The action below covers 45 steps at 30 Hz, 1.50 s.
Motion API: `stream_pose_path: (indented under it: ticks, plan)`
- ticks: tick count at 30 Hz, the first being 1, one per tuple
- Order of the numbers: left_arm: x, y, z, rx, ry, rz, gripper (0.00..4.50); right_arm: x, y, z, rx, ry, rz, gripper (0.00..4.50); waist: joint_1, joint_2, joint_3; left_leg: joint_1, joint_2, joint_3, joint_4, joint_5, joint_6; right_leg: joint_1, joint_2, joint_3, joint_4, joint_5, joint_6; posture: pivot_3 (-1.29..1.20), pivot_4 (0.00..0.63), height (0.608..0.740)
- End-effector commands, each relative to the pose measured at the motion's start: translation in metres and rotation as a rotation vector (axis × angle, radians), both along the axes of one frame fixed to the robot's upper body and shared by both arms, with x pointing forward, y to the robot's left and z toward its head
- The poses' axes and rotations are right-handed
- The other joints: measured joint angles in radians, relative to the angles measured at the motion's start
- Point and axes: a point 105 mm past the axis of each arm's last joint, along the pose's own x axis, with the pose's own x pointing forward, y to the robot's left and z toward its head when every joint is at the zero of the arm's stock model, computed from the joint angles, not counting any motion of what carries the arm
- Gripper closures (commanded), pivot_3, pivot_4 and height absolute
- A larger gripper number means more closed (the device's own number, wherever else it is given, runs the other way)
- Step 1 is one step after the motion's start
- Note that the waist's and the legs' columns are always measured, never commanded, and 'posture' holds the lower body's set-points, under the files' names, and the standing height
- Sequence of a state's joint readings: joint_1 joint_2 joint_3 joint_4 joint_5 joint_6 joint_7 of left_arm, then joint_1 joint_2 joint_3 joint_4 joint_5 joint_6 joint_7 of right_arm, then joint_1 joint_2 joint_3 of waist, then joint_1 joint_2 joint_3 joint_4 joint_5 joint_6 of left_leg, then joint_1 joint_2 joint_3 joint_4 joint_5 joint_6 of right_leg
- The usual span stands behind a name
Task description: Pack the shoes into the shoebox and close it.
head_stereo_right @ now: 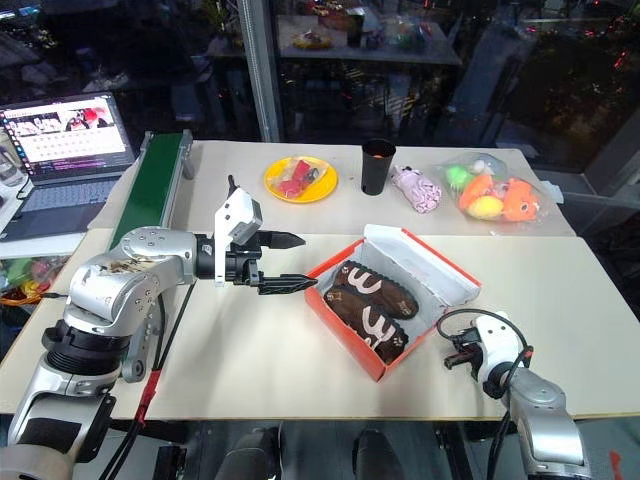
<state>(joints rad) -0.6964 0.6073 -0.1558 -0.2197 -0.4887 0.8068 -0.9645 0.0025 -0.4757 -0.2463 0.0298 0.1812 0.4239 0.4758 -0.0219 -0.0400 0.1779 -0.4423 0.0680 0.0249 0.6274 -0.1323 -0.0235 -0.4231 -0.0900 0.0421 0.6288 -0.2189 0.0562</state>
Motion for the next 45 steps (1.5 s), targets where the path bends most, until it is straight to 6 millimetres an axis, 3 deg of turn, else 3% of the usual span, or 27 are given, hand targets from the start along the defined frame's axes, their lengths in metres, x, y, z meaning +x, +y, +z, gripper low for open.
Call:
stream_pose_path:
  ticks: [1,7,11,18,24,29,36,41,45]
  plan:
    - [0.000,0.002,0.016,0.000,-0.072,-0.005,0.00,0.022,-0.009,0.022,0.020,-0.128,-0.020,4.44,0.000,0.000,0.000,0.000,0.000,0.000,0.000,0.000,0.000,0.000,0.000,0.000,0.000,0.000,0.000,0.00,0.150,0.736]
    - [0.000,0.003,0.019,0.009,-0.083,-0.001,0.00,0.047,-0.011,0.034,0.014,-0.211,-0.008,4.44,0.004,0.000,0.000,0.000,0.000,0.000,-0.001,0.000,0.000,0.000,0.000,0.000,0.000,0.000,0.000,0.00,0.150,0.736]
    - [0.000,0.004,0.020,0.013,-0.085,0.001,0.00,0.052,-0.014,0.044,-0.005,-0.274,-0.011,4.44,0.006,0.000,0.000,0.000,0.000,0.000,-0.001,0.000,0.000,0.000,0.000,0.000,0.000,0.000,0.001,0.00,0.150,0.736]
    - [0.000,0.001,0.020,0.013,-0.080,-0.015,0.00,0.044,-0.020,0.083,-0.061,-0.439,0.000,4.44,0.005,0.000,0.000,0.000,0.000,0.000,-0.001,0.000,0.000,0.000,0.000,0.000,0.000,0.001,0.002,0.00,0.150,0.736]
    - [0.003,-0.003,0.021,0.015,-0.079,-0.038,0.00,0.040,-0.012,0.107,-0.107,-0.504,0.033,4.44,0.003,0.000,0.000,0.000,0.000,0.000,-0.001,0.000,0.000,0.000,0.000,0.000,0.000,0.000,0.001,0.00,0.150,0.736]
    - [0.005,-0.004,0.022,0.022,-0.088,-0.051,0.00,0.031,0.007,0.135,-0.097,-0.539,0.108,4.44,0.004,0.000,0.000,0.000,0.000,0.000,-0.001,0.000,0.000,0.000,0.000,0.000,0.000,0.000,0.001,0.00,0.150,0.736]
    - [0.009,0.001,0.023,0.027,-0.096,-0.036,0.00,0.023,0.017,0.169,0.001,-0.561,0.147,4.44,0.007,0.000,0.000,0.000,0.000,0.000,-0.001,0.000,0.000,0.000,0.000,0.000,0.000,0.000,0.000,0.00,0.150,0.736]
    - [0.009,0.002,0.023,0.026,-0.098,-0.028,0.00,0.018,0.050,0.171,0.127,-0.445,0.293,4.44,0.005,0.000,0.000,0.000,0.000,0.000,-0.001,0.000,0.000,0.000,0.000,0.000,0.000,0.000,0.000,0.00,0.150,0.736]
    - [0.008,0.005,0.022,0.027,-0.098,-0.012,0.00,0.010,0.088,0.165,0.255,-0.326,0.464,4.44,0.003,0.000,0.000,0.000,0.000,0.000,-0.001,0.000,0.000,0.000,0.001,0.000,0.000,0.000,0.000,0.00,0.150,0.736]
